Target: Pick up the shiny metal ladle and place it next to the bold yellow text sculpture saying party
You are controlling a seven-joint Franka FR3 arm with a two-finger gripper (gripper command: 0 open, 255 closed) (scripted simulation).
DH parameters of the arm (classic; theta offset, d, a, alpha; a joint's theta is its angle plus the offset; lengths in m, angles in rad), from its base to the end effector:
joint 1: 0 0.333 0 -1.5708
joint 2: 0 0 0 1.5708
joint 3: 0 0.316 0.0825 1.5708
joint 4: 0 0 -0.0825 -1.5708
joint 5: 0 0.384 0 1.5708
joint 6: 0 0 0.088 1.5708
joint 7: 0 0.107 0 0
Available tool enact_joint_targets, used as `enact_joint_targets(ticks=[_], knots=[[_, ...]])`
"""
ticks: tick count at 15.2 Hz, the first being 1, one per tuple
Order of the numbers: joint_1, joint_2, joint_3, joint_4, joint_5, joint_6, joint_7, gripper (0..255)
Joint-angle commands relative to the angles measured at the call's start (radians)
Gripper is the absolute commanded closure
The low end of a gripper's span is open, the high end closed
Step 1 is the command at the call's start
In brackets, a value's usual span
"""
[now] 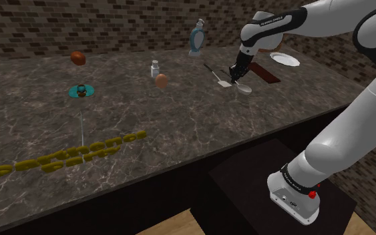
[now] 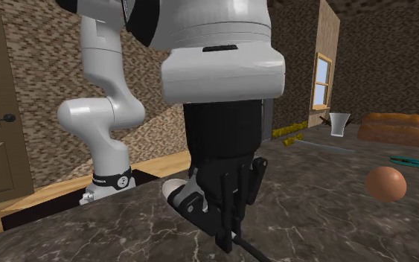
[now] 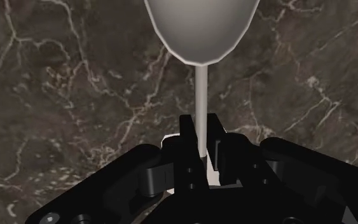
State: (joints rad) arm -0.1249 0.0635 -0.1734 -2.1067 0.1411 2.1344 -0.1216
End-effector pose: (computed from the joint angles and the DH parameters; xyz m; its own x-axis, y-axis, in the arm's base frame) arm 0.5280 -0.1552 0.3853 0.9679 -0.2499 -0.0253 -0.2512 -0.9618 -0.1092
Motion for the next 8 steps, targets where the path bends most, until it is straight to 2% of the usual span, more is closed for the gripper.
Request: enact_joint_targets(ticks=[1,8], knots=[[-0.001,-0.011,-0.001,0.014,-0.004,-0.025,0.003,255],[-0.001,-0.047,-0.002,0.069,-0.018,-0.114,0.019,255]])
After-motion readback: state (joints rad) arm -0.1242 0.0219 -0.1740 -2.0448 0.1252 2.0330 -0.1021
